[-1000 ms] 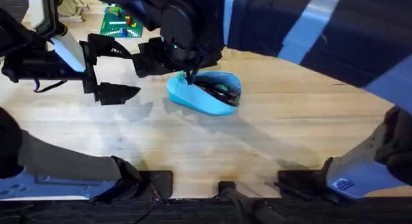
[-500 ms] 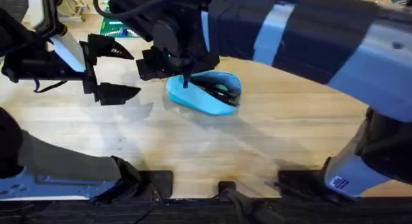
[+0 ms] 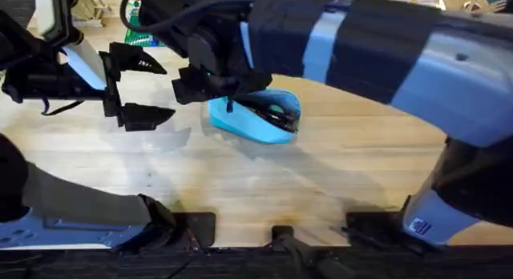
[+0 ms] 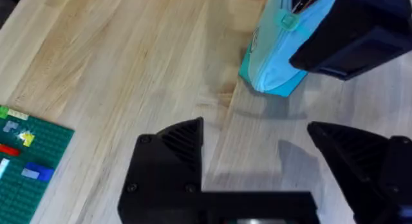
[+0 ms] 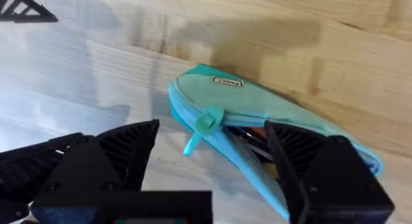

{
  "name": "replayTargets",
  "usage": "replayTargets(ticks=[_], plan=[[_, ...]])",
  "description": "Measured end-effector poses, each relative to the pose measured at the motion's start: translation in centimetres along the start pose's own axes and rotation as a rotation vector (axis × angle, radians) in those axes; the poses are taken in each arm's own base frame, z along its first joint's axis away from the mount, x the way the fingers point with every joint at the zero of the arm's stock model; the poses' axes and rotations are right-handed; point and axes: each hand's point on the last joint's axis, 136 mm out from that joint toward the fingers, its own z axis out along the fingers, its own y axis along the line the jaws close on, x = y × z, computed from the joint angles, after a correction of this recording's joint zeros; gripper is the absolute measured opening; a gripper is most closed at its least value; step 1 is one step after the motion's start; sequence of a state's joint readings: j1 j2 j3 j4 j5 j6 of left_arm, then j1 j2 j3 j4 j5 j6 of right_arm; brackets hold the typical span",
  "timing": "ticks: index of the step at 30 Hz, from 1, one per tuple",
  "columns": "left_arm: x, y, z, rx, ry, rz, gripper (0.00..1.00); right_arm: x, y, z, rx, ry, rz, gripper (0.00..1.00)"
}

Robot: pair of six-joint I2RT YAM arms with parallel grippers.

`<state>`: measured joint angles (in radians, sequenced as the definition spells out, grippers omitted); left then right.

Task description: Unzip the bag, pick up the pens from the table one at a time and place them inside, then zip the bag closed.

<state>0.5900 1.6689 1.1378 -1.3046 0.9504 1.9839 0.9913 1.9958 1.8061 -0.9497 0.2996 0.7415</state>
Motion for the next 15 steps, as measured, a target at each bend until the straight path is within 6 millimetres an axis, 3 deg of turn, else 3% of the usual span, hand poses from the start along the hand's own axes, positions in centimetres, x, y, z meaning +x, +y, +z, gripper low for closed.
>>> replayTargets(ticks=[15], plan=[[0.0, 0.0, 0.0, 0.0, 0.0, 0.0, 0.993, 0.47, 0.37, 0.34, 0.002, 0.009, -0.012, 0.965]])
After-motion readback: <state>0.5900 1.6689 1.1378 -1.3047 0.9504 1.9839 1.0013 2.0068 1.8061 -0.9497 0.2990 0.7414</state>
